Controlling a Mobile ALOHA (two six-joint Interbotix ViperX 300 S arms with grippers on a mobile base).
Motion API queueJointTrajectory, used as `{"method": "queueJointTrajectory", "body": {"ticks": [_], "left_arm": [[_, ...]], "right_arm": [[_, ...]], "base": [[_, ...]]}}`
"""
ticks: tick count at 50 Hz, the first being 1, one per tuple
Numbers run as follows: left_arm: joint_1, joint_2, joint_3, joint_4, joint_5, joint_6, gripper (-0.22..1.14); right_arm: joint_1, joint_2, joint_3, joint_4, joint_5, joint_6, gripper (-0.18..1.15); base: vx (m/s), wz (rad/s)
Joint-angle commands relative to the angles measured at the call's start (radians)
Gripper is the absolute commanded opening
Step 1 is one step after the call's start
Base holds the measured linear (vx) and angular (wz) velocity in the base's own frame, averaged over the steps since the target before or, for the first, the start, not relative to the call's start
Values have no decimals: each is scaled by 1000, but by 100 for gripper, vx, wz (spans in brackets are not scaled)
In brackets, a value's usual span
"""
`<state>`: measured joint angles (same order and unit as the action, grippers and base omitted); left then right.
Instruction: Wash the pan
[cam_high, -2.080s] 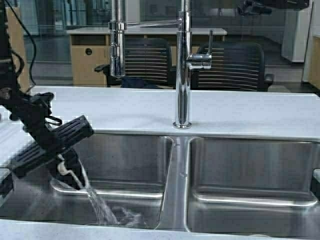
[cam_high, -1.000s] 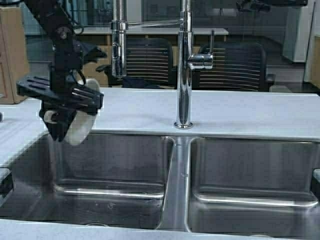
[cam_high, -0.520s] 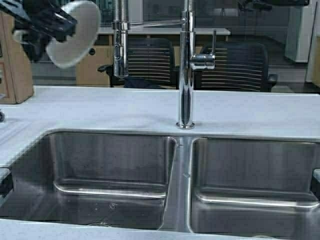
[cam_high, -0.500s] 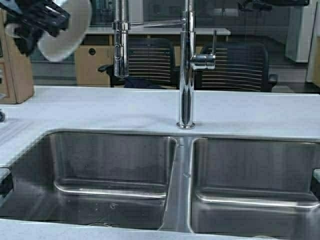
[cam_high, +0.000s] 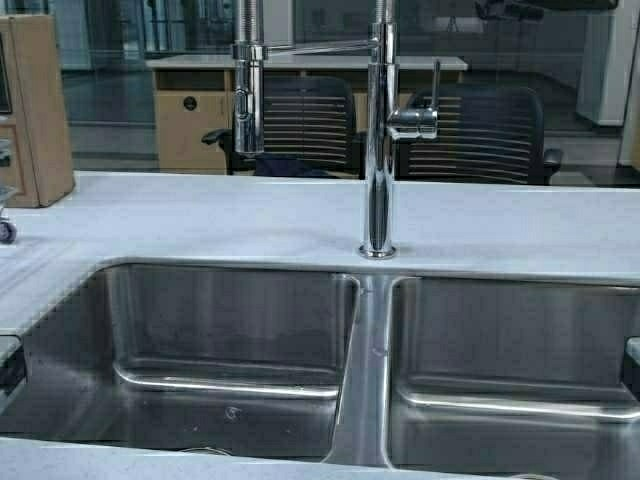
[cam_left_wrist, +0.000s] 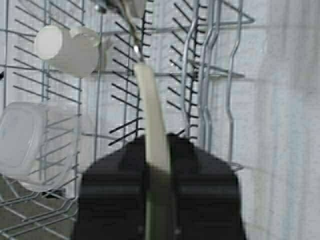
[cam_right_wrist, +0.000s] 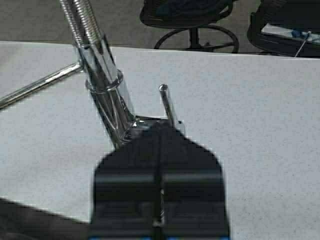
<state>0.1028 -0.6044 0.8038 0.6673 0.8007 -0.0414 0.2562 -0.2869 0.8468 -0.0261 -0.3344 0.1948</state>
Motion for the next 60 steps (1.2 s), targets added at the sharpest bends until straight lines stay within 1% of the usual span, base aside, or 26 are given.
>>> {"method": "queueJointTrajectory", "body": {"ticks": [1,8,12,17,23,31,36,43,60], "left_arm": [[112,5,5,15,-103,69,2],[230,28,12,18,-239,155,2],[299,63,2,17,-293,167,3],[351,126,-9,12,-319,167,3],[405,252,-31,11,-339,167,3],[472,385,-87,11,-345,166,3],[491,430,-118,8,-350,167,3],[491,491,-144,8,-365,169,3],[491,623,-152,-2,-379,161,3]], "right_arm": [[0,-20,-17,2,-8,-2,5],[2,-29,-17,0,-5,-2,5],[0,-31,-14,0,-5,-3,5],[0,-31,-12,-2,-6,-3,5],[0,-31,-12,-2,-5,-3,5],[0,-31,-9,-3,-3,-6,5],[2,-31,-6,-3,-2,-6,5],[0,-25,-9,-3,-3,-8,5],[2,-3,-12,-3,-2,-11,5]], "base": [[1,2],[0,2],[1,4],[1,4],[1,3],[1,3],[1,3],[1,3],[1,1]]}}
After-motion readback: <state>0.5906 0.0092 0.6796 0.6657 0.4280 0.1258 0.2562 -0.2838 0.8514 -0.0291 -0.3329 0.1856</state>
